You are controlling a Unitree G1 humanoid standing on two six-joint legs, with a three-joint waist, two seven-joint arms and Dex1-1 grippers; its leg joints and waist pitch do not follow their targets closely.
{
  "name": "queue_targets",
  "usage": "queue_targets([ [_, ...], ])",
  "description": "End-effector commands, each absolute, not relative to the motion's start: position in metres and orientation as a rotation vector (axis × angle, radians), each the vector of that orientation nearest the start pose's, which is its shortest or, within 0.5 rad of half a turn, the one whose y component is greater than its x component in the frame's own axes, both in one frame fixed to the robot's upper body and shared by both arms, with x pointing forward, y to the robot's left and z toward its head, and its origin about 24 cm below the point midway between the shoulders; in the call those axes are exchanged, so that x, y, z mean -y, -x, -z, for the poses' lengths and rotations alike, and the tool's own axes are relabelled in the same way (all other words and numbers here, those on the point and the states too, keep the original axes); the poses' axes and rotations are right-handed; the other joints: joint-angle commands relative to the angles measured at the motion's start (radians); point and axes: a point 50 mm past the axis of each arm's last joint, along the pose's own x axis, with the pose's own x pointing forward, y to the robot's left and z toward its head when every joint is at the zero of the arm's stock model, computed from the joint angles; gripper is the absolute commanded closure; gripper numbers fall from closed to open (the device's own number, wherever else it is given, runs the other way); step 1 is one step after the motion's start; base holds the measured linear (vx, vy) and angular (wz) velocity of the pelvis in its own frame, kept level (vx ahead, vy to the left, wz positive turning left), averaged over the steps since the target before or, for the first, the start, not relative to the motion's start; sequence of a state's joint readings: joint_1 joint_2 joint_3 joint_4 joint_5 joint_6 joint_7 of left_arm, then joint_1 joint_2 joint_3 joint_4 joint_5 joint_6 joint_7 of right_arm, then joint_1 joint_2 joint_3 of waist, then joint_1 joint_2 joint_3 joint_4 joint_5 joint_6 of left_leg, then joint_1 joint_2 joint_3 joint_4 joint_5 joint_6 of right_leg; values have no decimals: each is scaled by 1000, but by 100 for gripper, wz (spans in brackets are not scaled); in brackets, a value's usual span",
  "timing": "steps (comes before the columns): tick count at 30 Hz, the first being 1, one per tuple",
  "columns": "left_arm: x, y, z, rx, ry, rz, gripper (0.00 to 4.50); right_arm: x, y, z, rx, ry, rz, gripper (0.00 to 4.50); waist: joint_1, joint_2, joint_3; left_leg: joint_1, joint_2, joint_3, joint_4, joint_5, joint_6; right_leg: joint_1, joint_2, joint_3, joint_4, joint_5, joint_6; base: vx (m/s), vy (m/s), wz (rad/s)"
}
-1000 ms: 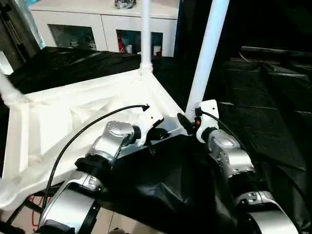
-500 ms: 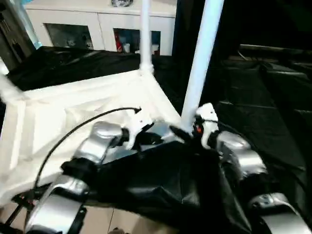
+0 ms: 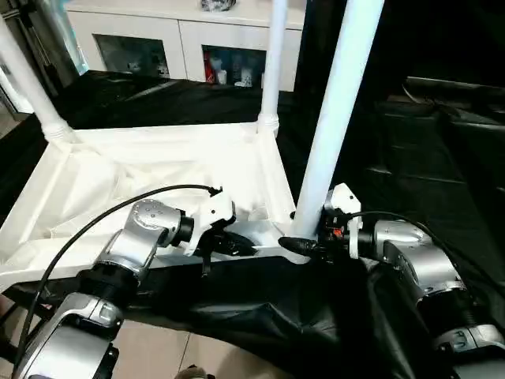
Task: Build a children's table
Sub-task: Rotate leg to tighten
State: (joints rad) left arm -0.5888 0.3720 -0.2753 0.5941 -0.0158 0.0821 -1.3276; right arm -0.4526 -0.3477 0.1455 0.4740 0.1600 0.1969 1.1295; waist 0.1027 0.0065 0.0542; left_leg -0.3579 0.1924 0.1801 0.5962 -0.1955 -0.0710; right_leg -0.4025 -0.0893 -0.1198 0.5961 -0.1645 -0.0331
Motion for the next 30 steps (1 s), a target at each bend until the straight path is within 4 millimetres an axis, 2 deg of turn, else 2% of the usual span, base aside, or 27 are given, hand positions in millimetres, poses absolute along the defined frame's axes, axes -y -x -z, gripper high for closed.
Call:
queue_targets([
  [1,-125,-308,-64,-379,-368,1527,450,145,-299,-46,-366,87,-1211,131,0,-2,-69,4,50,-14,-73,-175,57,58,-77,65,-70,-269,-187,0,0,0],
  [7,-121,-309,-62,-377,-351,1494,450,137,-295,-40,-381,80,-1223,174,0,-3,-69,4,49,-13,-71,-165,59,57,-77,65,-70,-262,-189,0,0,0],
  [8,-118,-313,-63,-372,-339,1449,450,134,-296,-36,-381,74,-1181,176,-1,-2,-69,5,49,-12,-72,-170,56,54,-77,66,-71,-270,-188,0,0,0],
  [12,-111,-322,-64,-363,-310,1355,450,127,-305,-28,-384,51,-1025,180,-8,-4,-65,7,45,-16,-76,-194,34,54,-79,64,-81,-341,-165,0,0,0],
  [14,-103,-334,-66,-358,-289,1236,450,116,-312,-22,-389,4,-890,180,-18,-4,-62,9,42,-16,-76,-214,20,51,-78,63,-87,-392,-149,0,0,0],
  [17,-95,-344,-68,-361,-283,1125,450,100,-318,-18,-400,-53,-793,181,-23,-2,-61,14,39,-18,-76,-231,12,49,-78,60,-99,-444,-124,0,0,0],
  [21,-83,-356,-74,-347,-266,1006,450,79,-328,-16,-413,-48,-656,181,-30,-2,-65,10,38,-19,-76,-210,8,52,-78,61,-93,-405,-130,0,0,0],
  [24,-72,-359,-78,-331,-253,990,450,59,-330,-17,-413,-56,-666,181,-32,-1,-67,8,38,-18,-76,-195,15,53,-77,62,-86,-355,-147,0,0,0],
  [25,-72,-359,-78,-331,-253,990,450,59,-330,-17,-413,-56,-666,181,-32,-1,-67,8,39,-17,-75,-193,22,54,-77,63,-85,-329,-154,0,0,0],
  [27,-65,-357,-79,-317,-255,1027,450,49,-330,-20,-389,-60,-710,125,-35,-3,-68,6,41,-16,-75,-188,32,55,-76,63,-78,-289,-172,0,0,0],
  [30,-62,-353,-78,-306,-257,1083,450,51,-332,-23,-374,-89,-726,102,-37,-3,-68,5,40,-16,-74,-182,42,58,-77,64,-77,-277,-180,0,0,0],
])
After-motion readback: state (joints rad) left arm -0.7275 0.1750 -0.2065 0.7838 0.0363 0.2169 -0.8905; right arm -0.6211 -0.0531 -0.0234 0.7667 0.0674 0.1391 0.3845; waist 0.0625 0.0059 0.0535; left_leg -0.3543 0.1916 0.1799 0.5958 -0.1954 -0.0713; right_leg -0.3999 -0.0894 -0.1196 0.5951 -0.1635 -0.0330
